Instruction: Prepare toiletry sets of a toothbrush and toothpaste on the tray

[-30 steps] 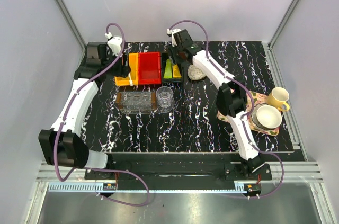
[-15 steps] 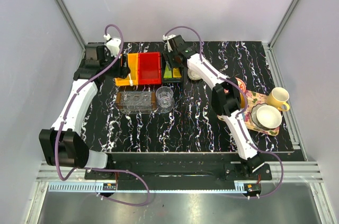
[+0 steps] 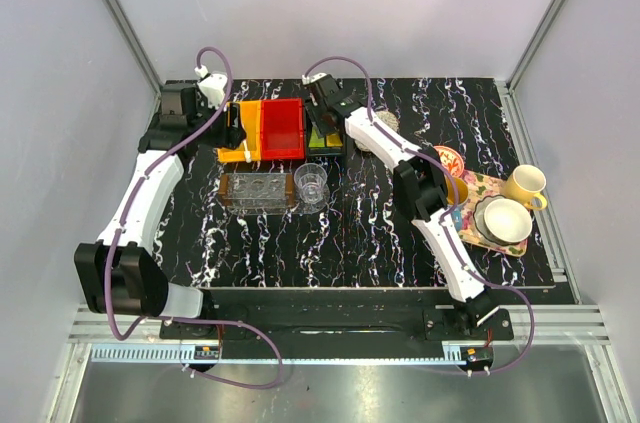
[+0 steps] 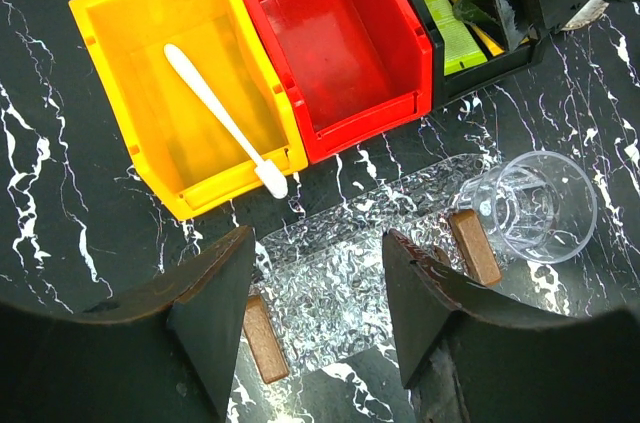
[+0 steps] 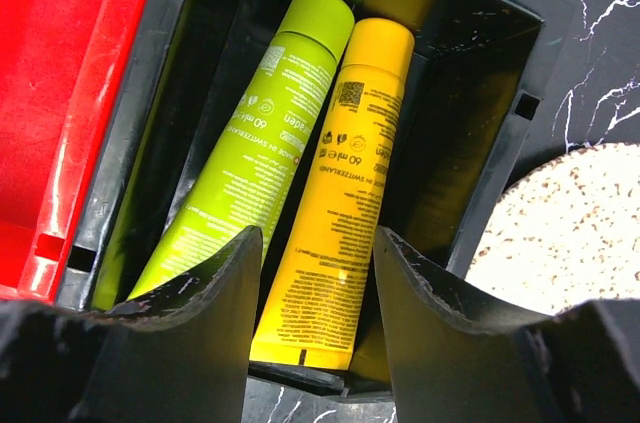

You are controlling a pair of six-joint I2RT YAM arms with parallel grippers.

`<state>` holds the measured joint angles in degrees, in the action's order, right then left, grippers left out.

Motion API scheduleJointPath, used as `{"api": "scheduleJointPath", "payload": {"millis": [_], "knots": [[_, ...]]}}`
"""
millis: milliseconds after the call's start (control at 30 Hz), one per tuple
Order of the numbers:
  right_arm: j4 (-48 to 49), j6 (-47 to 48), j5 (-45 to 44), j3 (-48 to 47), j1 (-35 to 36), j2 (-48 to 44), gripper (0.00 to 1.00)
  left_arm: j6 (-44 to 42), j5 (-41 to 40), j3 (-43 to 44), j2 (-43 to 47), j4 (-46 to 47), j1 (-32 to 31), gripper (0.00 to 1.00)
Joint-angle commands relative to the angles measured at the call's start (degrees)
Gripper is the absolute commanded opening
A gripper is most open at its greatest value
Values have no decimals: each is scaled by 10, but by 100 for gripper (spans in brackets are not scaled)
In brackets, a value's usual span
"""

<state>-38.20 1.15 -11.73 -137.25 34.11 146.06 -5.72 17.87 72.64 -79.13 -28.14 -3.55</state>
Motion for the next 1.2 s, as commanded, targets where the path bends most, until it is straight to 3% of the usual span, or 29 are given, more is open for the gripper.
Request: {"api": "scheduleJointPath", "payload": {"millis": [0,1167], "knots": [[10,4,-43,-21,9,2,54,3,22,-7,10,33,7,58],[14,17,-87,-20,17,50,50,8,57,-22,-5,44,30,58]]}}
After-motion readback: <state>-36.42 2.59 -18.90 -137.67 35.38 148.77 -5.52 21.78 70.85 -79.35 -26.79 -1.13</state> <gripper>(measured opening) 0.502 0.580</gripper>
